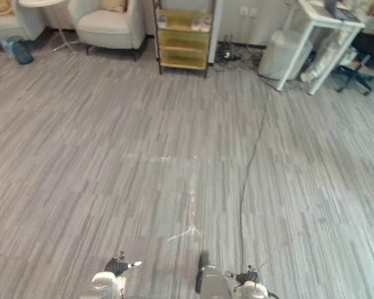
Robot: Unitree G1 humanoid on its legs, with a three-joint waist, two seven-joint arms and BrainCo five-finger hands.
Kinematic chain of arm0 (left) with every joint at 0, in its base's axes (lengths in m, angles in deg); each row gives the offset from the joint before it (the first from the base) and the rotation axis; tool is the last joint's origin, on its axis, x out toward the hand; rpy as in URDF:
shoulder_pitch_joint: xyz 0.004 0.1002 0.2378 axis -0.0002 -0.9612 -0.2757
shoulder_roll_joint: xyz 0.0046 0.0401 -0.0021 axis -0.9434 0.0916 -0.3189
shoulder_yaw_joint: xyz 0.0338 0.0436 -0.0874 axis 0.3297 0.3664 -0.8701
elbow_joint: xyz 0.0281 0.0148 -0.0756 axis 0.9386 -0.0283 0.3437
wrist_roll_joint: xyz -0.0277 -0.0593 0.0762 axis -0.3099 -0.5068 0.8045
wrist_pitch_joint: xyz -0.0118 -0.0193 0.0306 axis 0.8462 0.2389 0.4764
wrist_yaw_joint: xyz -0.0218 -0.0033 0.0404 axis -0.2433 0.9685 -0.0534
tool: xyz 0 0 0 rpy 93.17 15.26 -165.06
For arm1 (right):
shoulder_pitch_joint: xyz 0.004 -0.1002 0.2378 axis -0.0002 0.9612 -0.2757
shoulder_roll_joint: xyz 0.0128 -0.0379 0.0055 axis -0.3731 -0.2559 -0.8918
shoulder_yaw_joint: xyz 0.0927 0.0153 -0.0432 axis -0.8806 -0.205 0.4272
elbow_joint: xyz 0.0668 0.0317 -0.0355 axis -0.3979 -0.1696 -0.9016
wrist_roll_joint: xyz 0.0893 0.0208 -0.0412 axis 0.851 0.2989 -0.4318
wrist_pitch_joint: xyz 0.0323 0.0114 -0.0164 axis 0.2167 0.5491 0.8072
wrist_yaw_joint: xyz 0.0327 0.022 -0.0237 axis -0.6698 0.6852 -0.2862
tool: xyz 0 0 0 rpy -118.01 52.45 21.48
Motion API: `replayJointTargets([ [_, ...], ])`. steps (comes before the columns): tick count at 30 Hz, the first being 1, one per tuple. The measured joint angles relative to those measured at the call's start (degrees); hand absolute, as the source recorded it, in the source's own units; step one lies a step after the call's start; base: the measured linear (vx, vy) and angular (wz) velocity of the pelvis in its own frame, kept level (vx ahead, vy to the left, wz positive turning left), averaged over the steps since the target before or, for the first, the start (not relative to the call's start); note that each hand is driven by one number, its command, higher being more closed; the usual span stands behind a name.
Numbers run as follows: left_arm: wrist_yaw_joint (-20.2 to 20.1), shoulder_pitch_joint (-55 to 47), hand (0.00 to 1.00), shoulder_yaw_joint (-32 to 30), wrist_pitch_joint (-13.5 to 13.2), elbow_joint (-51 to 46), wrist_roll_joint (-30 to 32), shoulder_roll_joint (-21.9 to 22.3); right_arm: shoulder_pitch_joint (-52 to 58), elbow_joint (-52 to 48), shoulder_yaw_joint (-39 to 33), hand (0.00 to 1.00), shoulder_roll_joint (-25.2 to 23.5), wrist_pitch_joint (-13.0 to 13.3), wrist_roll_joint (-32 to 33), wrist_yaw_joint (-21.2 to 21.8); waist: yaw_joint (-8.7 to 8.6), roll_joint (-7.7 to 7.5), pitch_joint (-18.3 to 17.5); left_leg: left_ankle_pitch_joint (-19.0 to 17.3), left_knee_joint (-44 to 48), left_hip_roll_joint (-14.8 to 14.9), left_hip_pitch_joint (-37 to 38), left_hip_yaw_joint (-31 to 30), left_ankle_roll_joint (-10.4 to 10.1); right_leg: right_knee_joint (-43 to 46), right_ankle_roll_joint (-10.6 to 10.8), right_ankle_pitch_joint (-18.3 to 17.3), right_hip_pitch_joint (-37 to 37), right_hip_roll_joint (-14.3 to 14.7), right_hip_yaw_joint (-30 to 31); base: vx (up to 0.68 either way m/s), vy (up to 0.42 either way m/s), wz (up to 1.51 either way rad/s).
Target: Pick up cushions and gather them together orderly.
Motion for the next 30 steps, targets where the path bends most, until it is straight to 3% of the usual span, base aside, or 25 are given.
replayJointTargets([
  [1,0.10,-0.94,0.00,-0.49,0.02,0.42,0.00,0.68,-0.03,0.07,-0.40,0.00,0.53,-0.06,0.03,0.11,0.11,1.65,-0.97,0.03,6.26,1.60,-2.60,-1.45,-0.06,1.96,-1.36,-3.43,0.16,0.98,-1.58,0.62,-0.276,0.18],
  [2,0.11,-1.17,0.00,-0.98,0.03,0.41,-0.01,1.07,0.01,-0.05,-0.89,0.00,0.43,-0.02,0.11,0.10,0.00,2.33,-1.16,0.19,11.41,2.31,-4.98,-1.73,-0.35,2.10,-1.76,-4.72,0.84,1.28,-2.84,0.58,-0.258,0.42],
  [3,0.09,-0.93,0.00,-2.55,0.10,0.39,0.00,1.71,0.08,-0.27,-1.26,0.00,0.42,-0.02,0.17,0.08,-0.23,2.95,-0.96,2.26,22.12,3.07,-9.95,-1.31,-3.22,2.02,-2.31,-6.45,2.40,1.78,-4.12,0.68,-0.263,0.53],
  [4,0.11,-0.82,0.00,-4.14,0.27,-0.69,-0.02,2.63,0.25,-0.59,-0.52,0.00,0.64,-0.17,0.61,-0.27,0.29,3.34,-0.36,10.24,39.38,6.03,-17.77,0.51,-6.01,-0.07,-3.64,-7.93,6.98,2.94,-5.42,0.56,-0.213,0.45],
  [6,0.11,-1.09,0.00,-3.89,0.14,-2.44,-0.05,2.06,-0.03,-0.76,0.89,0.00,-0.15,-0.03,2.04,-0.66,0.93,3.09,0.58,7.71,50.56,9.59,-23.65,5.33,-5.62,-3.18,-5.08,-8.88,13.67,3.83,-6.11,0.52,-0.138,0.23],
  [7,0.13,-0.45,0.00,-2.41,0.12,-3.30,-0.06,1.23,-0.63,-1.02,0.95,0.00,-1.29,0.10,2.75,-0.94,1.11,1.66,1.19,5.77,51.54,10.17,-28.10,7.85,-4.93,-6.44,-5.23,-8.98,18.06,3.42,-6.46,0.57,-0.139,0.21],
  [9,0.16,0.24,0.00,-1.64,-0.06,-4.26,-0.07,1.04,-1.15,-1.97,0.58,0.00,-1.80,0.12,3.53,-1.11,1.40,1.08,1.58,4.33,47.78,10.14,-32.01,10.54,-4.13,-9.79,-5.21,-8.97,21.67,2.77,-6.92,0.38,-0.075,0.13],
  [10,0.16,0.56,0.00,-0.68,-0.17,-4.29,-0.08,1.01,-1.44,-2.32,0.39,0.00,-1.95,0.27,3.58,-1.26,1.71,1.07,1.67,3.73,41.49,9.80,-34.82,12.27,-3.61,-11.95,-4.72,-9.26,23.92,2.18,-7.34,0.48,0.034,0.15],
  [11,0.14,1.31,0.00,0.06,-0.17,-4.05,-0.08,1.06,-2.02,-2.37,0.02,0.00,-2.20,0.23,3.59,-1.45,2.02,1.44,1.83,5.09,26.24,7.40,-36.26,12.73,-3.80,-14.44,-3.19,-10.19,26.85,0.96,-7.82,0.47,0.079,0.17],
  [13,0.15,1.23,0.00,0.50,-0.21,-4.05,-0.10,1.15,-1.88,-2.21,0.06,0.00,-1.66,0.24,3.57,-1.48,2.10,1.64,1.71,8.74,14.79,5.50,-36.19,11.81,-4.54,-15.43,-2.03,-11.04,28.27,0.27,-8.05,0.39,0.169,0.05],
  [14,0.12,1.14,0.00,0.90,-0.32,-3.72,-0.39,0.86,-1.87,-1.14,0.20,0.00,-1.47,0.17,3.56,-1.50,3.21,1.74,1.44,18.71,7.11,4.12,-34.88,11.14,-4.30,-16.54,-0.43,-12.52,29.92,-0.25,-7.20,0.40,0.228,-0.13],
  [15,0.16,0.92,0.00,0.91,-0.32,-3.63,-0.61,0.80,-1.96,-0.78,0.23,0.00,-1.62,0.14,3.55,-1.51,3.35,1.47,1.31,20.36,6.83,3.60,-34.58,11.35,-3.34,-16.74,-0.06,-12.94,30.23,-0.78,-7.02,0.52,0.255,-0.02],
  [17,0.11,2.16,0.00,0.89,-0.17,-3.46,-0.70,-0.44,-2.24,-0.13,0.14,0.00,-2.98,-0.07,3.39,-1.41,3.17,-1.14,1.25,16.81,11.30,0.95,-35.99,12.23,-0.69,-15.61,1.06,-13.30,30.86,-3.73,-6.98,0.46,0.173,0.20],
  [20,0.09,2.01,0.00,0.74,-0.10,-3.23,-0.71,-0.78,-2.06,-0.24,0.16,0.00,-3.92,-0.05,3.17,-1.35,3.41,-1.66,0.83,12.17,15.49,0.92,-35.15,13.00,0.12,-8.10,1.22,-13.37,29.47,-4.60,-4.87,0.40,0.177,0.01],
  [21,0.09,2.03,0.00,1.54,-0.03,-2.97,-0.70,-0.86,-2.15,-0.48,0.23,0.00,-4.02,0.06,2.67,-1.17,3.46,-1.63,0.83,10.05,15.29,0.88,-33.28,13.30,0.59,1.97,2.28,-13.19,25.71,-5.14,-3.64,0.37,0.208,-0.19],
  [22,-0.05,2.02,0.00,2.17,0.09,-2.81,-0.69,-1.16,-2.02,-0.65,0.25,0.00,-4.16,0.18,2.25,-1.04,3.32,-1.83,0.91,8.40,14.34,0.46,-30.50,13.60,1.20,16.10,5.87,-10.18,19.27,-6.77,-2.78,0.36,0.192,-0.23],
  [23,-0.16,2.02,0.00,2.38,0.13,-2.73,-0.71,-1.18,-1.94,-0.41,0.31,0.00,-4.18,0.14,2.24,-0.97,3.31,-1.96,0.99,7.49,13.75,0.25,-28.76,14.02,1.32,22.82,6.51,-9.91,16.39,-7.66,-2.06,0.36,0.162,-0.18],
  [25,-0.62,1.66,0.00,2.68,0.29,-2.06,-0.69,-1.31,-0.57,-1.72,1.36,0.00,-3.97,0.06,2.18,-0.79,2.71,-1.86,1.03,5.66,11.58,-0.18,-21.82,14.78,1.33,34.49,3.80,-13.02,9.46,-9.03,-4.07,0.39,0.126,-0.11],
  [27,-0.64,1.98,0.00,2.62,0.25,-1.99,-0.70,-1.24,-0.43,-2.58,1.54,0.00,-4.12,0.29,2.18,-0.81,2.11,-1.64,1.30,5.43,8.22,-0.17,-17.05,14.82,1.35,31.18,2.44,-15.36,6.42,-8.56,-8.06,0.47,0.046,0.06],
  [30,-0.68,2.28,0.00,2.37,0.17,-1.97,-0.71,-0.73,-1.13,-2.50,2.46,0.00,-4.21,0.33,2.18,-0.69,1.17,-1.90,1.16,5.20,3.50,0.46,-11.60,15.03,0.89,13.75,1.12,-13.79,3.56,-6.09,-13.35,0.39,-0.045,0.11],
])
